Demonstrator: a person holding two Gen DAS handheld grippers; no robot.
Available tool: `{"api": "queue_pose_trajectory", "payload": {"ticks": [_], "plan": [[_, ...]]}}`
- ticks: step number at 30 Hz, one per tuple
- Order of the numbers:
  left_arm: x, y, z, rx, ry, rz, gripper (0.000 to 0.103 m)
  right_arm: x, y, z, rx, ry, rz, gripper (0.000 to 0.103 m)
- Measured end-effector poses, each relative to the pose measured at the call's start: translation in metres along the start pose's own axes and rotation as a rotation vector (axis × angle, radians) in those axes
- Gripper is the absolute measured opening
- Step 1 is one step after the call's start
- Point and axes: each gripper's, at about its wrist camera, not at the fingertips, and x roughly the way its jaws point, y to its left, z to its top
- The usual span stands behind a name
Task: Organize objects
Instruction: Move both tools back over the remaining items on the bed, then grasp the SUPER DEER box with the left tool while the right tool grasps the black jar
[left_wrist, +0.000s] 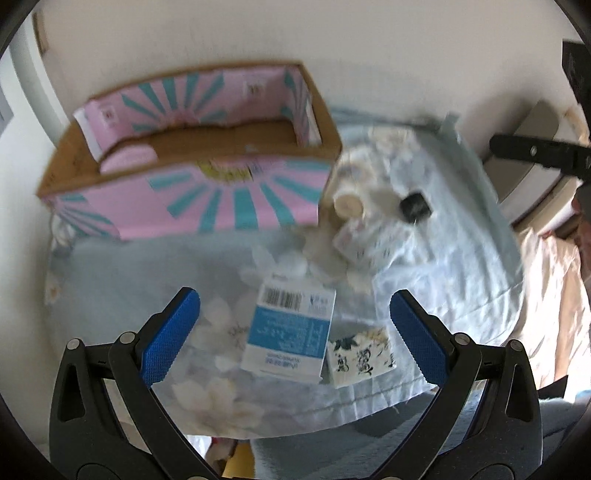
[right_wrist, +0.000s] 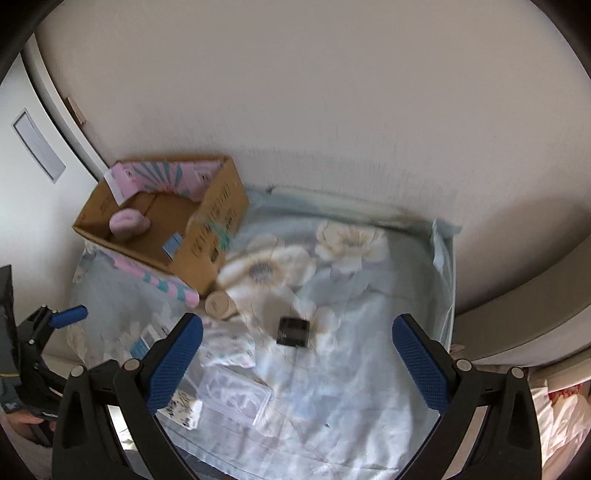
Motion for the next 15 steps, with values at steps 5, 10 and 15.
{"api": "queue_pose_trajectory", "payload": {"ticks": [5, 10, 15], "plan": [[0.031, -0.006, -0.014, -0.006, 0.038, 0.029, 0.094, 0.033, -0.008, -0.014, -0.014, 0.052, 0.022, 0.095], [0.054, 0.001, -0.023, -0.037, 0.063, 0.043, 0.084, 0.066, -0.009, -0.024, -0.030, 0.090, 0.029, 0.083], [0.064, 0.006, -0.029, -0.044, 0.065, 0.070, 0.083, 0.094, -0.002, -0.030, -0.053, 0.120, 0.045, 0.072]]}}
